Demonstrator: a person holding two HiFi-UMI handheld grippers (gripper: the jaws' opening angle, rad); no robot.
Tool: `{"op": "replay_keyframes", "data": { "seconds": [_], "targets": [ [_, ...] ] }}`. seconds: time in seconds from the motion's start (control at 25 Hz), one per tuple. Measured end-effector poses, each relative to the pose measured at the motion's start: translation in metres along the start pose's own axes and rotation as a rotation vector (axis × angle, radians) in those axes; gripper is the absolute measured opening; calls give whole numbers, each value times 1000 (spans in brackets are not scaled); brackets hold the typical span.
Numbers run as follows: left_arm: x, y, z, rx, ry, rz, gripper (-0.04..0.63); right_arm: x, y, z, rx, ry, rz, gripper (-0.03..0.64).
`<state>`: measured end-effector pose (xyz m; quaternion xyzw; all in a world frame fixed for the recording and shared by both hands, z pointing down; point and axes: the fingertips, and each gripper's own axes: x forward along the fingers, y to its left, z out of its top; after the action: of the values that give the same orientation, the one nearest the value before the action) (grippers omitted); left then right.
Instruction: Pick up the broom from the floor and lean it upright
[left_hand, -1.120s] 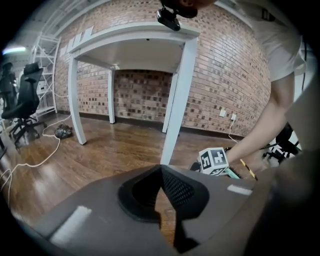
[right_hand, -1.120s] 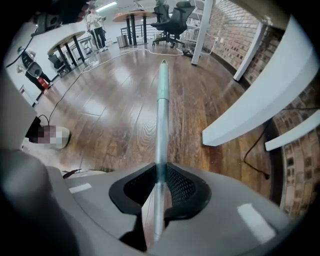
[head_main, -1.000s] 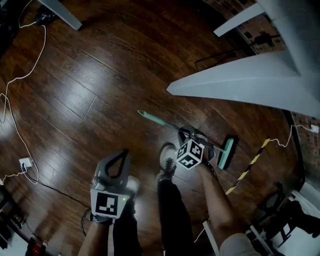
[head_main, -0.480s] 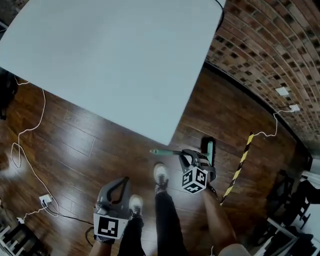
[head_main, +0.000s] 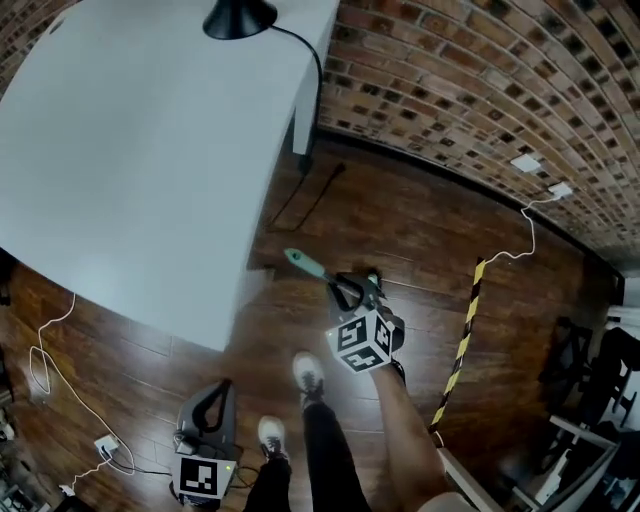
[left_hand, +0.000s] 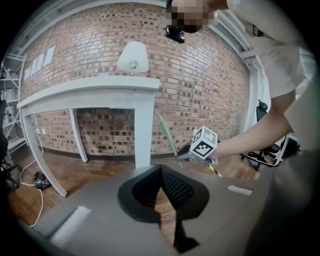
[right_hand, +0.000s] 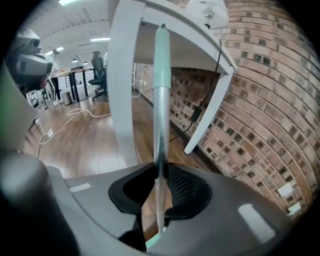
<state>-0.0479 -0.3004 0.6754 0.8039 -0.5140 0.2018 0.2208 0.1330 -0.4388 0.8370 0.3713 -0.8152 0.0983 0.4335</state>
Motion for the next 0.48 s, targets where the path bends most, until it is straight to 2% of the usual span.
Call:
{"op": "replay_keyframes", "data": {
  "seconds": [0.32, 0.48],
  "targets": [
    [22, -17, 23, 12, 2, -17, 2, 23, -41, 78, 67, -90, -2, 91],
    [30, -15, 29, -4, -8, -13, 2, 28, -44, 102, 46, -106, 19, 92]
  ]
}}
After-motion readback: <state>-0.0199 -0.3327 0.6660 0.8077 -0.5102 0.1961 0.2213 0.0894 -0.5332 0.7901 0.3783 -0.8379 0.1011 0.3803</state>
